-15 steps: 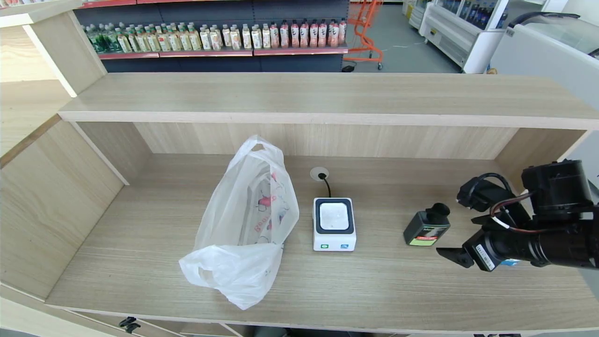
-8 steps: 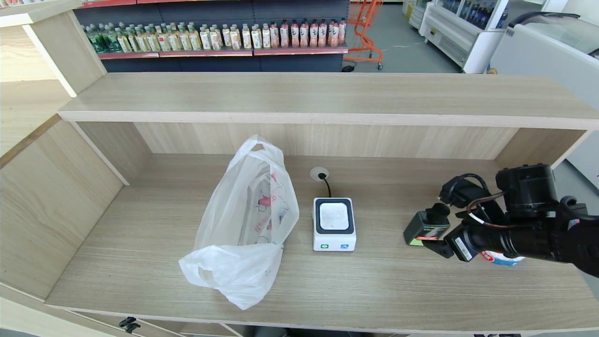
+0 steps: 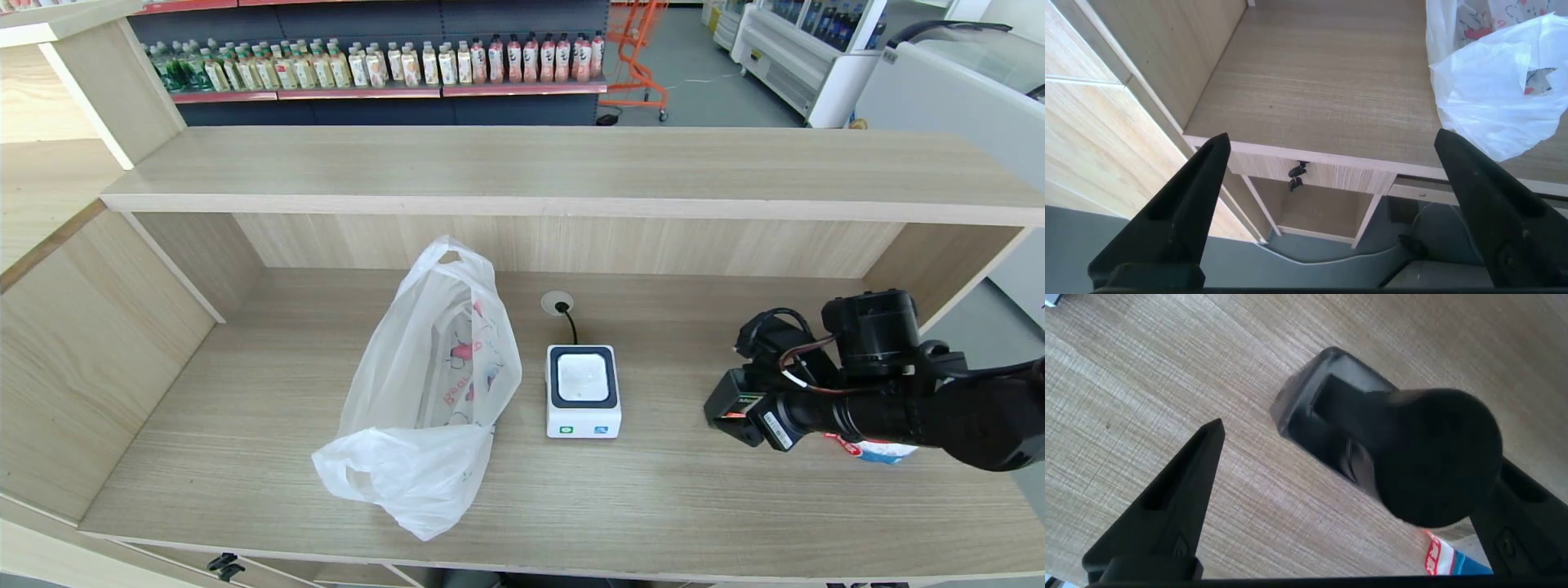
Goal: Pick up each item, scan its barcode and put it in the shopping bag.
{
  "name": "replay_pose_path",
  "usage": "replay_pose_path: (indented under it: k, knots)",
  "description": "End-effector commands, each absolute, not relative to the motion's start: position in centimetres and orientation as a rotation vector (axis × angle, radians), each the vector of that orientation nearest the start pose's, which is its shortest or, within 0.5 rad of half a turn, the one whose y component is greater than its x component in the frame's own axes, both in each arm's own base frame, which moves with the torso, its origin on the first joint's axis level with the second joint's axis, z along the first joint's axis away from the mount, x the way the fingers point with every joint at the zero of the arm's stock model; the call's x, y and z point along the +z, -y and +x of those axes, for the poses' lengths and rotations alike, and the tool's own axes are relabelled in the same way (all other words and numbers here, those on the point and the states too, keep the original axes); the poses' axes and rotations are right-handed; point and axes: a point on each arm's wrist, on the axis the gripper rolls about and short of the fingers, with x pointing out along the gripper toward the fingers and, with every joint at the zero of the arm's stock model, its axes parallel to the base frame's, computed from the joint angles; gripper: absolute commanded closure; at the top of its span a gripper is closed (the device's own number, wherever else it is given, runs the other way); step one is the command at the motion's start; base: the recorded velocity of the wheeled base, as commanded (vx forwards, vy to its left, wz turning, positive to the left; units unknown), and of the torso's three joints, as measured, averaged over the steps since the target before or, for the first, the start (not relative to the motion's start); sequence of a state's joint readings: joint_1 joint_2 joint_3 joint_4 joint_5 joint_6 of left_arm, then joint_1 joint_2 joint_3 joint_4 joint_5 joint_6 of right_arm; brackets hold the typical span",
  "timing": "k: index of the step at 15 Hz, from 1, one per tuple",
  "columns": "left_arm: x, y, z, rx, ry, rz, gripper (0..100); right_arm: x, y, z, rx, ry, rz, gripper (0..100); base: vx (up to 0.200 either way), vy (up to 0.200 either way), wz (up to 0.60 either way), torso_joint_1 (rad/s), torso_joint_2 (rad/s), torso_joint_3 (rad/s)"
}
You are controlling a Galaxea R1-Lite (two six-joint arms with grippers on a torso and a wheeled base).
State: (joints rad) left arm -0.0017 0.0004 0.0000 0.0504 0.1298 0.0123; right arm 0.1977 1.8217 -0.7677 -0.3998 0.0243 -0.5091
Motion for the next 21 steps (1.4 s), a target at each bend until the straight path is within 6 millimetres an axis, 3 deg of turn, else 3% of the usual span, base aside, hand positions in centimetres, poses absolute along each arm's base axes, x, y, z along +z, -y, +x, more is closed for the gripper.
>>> replay_pose_path:
  k: [1, 6, 7, 12, 14, 16, 17, 18, 21]
  knots:
    - [7.0, -0.3, -2.3, 0.129, -0.051, 0.016, 0, 11.1, -6.5, 30.8, 0.385, -0.586, -0.548, 0, 0.0, 0.0, 0.0, 0.0, 0.0, 0.0]
    - [7.0, -0.3, -2.3, 0.129, -0.051, 0.016, 0, 10.9, -7.2, 31.2, 0.419, -0.541, -0.543, 0, 0.0, 0.0, 0.0, 0.0, 0.0, 0.0]
    - [7.0, -0.3, -2.3, 0.129, -0.051, 0.016, 0, 10.8, -7.4, 31.3, 0.429, -0.539, -0.541, 100, 0.0, 0.0, 0.0, 0.0, 0.0, 0.0]
    - [7.0, -0.3, -2.3, 0.129, -0.051, 0.016, 0, 10.0, -7.3, 30.5, 0.428, -0.523, -0.539, 100, 0.0, 0.0, 0.0, 0.0, 0.0, 0.0]
    - [7.0, -0.3, -2.3, 0.129, -0.051, 0.016, 0, 11.4, -7.2, 30.1, 0.413, -0.462, -0.531, 100, 0.0, 0.0, 0.0, 0.0, 0.0, 0.0]
    - [7.0, -0.3, -2.3, 0.129, -0.051, 0.016, 0, 15.8, -6.4, 27.5, 0.365, -0.329, -0.48, 100, 0.0, 0.0, 0.0, 0.0, 0.0, 0.0]
    - [7.0, -0.3, -2.3, 0.129, -0.051, 0.016, 0, 17.0, -6.0, 26.2, 0.35, -0.291, -0.467, 100, 0.0, 0.0, 0.0, 0.0, 0.0, 0.0]
    - [7.0, -0.3, -2.3, 0.129, -0.051, 0.016, 0, 18.7, -5.1, 23.6, 0.324, -0.225, -0.464, 100, 0.0, 0.0, 0.0, 0.0, 0.0, 0.0]
    - [7.0, -0.3, -2.3, 0.129, -0.051, 0.016, 0, 20.7, -3.5, 18.2, 0.293, -0.085, -0.682, 100, 0.0, 0.0, 0.0, 0.0, 0.0, 0.0]
